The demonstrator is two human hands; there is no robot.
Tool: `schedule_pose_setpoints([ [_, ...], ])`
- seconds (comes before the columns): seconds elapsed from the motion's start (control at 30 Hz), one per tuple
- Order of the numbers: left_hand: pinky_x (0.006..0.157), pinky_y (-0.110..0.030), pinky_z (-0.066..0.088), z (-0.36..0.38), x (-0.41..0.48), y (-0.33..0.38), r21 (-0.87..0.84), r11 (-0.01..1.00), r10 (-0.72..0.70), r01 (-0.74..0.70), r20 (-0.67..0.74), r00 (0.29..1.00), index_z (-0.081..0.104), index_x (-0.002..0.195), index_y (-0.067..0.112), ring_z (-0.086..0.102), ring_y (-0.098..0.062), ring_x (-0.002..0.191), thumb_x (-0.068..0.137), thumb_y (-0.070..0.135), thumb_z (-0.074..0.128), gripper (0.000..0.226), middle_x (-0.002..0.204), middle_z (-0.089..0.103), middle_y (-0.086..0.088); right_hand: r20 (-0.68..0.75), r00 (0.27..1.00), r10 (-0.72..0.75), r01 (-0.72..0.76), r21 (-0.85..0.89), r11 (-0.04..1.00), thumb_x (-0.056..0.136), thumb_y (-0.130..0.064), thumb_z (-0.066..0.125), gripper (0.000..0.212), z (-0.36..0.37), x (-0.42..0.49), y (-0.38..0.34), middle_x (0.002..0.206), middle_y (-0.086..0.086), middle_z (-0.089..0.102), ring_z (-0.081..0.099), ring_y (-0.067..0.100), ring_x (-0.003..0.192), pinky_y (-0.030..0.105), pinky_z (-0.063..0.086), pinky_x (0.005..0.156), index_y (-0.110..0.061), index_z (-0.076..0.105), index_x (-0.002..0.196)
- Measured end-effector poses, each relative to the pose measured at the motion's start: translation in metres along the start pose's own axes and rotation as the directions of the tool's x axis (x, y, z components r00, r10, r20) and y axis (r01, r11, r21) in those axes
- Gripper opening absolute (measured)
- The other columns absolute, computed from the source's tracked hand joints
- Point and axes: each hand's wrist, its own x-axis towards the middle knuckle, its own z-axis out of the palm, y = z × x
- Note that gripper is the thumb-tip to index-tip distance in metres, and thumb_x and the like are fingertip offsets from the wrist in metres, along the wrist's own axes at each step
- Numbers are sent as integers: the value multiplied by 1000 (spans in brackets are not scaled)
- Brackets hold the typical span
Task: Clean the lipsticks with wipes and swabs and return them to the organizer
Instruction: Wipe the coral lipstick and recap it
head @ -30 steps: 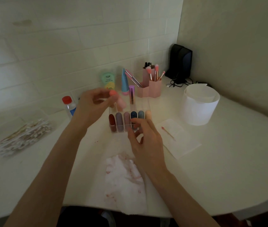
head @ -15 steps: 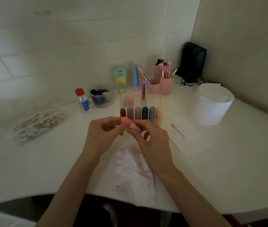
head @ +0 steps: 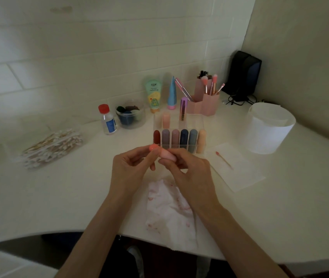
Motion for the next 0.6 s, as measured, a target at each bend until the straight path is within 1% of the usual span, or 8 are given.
schedule_pose_setpoints([
  [0.07,64,-11,49,-1,0,-2,2,1000,-2,2,8,1000,76,104,25,62,-3,61,85,37,67,24,69,72,2,48,998,34,-35,10,999,95,-51,58,42,0,0,-1,92,-7,76,71,7,80,27,60,79,-17,73,114],
  [0.2,64,-21,44,-15,6,-5,-106,991,-84,77,-70,994,78,103,26,55,-10,65,93,34,67,17,70,66,-7,94,994,64,-70,59,996,97,-54,49,47,-4,0,-2,86,-10,73,70,5,75,21,58,73,-17,72,114],
  [0.3,64,-21,44,-26,9,-5,-84,995,-65,57,-102,993,79,103,23,54,-11,66,95,32,67,17,77,72,5,77,991,106,-111,56,992,95,-54,50,44,-7,1,-2,88,-11,73,68,4,76,13,54,74,-20,70,116],
  [0.37,64,-17,47,-32,9,-4,10,1000,1,0,-107,994,78,103,21,58,-8,68,97,26,67,14,90,77,7,66,992,108,-110,28,994,94,-55,52,42,-7,1,-2,89,-13,71,67,4,79,11,51,75,-23,68,116],
  [0.43,71,-20,53,-40,10,-6,130,990,64,-50,-109,992,76,102,19,66,-4,75,97,22,68,10,95,77,8,51,992,119,-119,10,993,91,-58,53,41,-6,1,-2,92,-17,70,66,3,81,11,50,76,-27,67,115],
  [0.5,79,-30,56,-51,11,-11,253,966,78,-48,-111,991,74,103,24,71,-7,87,95,25,69,10,97,76,12,20,991,129,-130,25,991,89,-58,58,39,-7,2,-2,94,-19,68,64,5,84,10,49,75,-29,68,112],
  [0.53,79,-32,56,-55,12,-14,326,944,86,-45,-113,990,73,105,27,70,-6,88,95,29,69,11,98,75,15,-4,993,117,-117,22,993,88,-57,61,38,-8,2,-1,94,-19,67,62,6,84,10,47,75,-28,70,111],
  [0.6,75,-29,54,-62,12,-19,469,881,127,-59,-115,985,69,112,33,67,-3,84,93,36,70,19,97,73,18,-40,996,81,-81,-8,997,84,-55,66,41,-8,2,0,94,-16,65,60,6,80,9,45,74,-24,73,111],
])
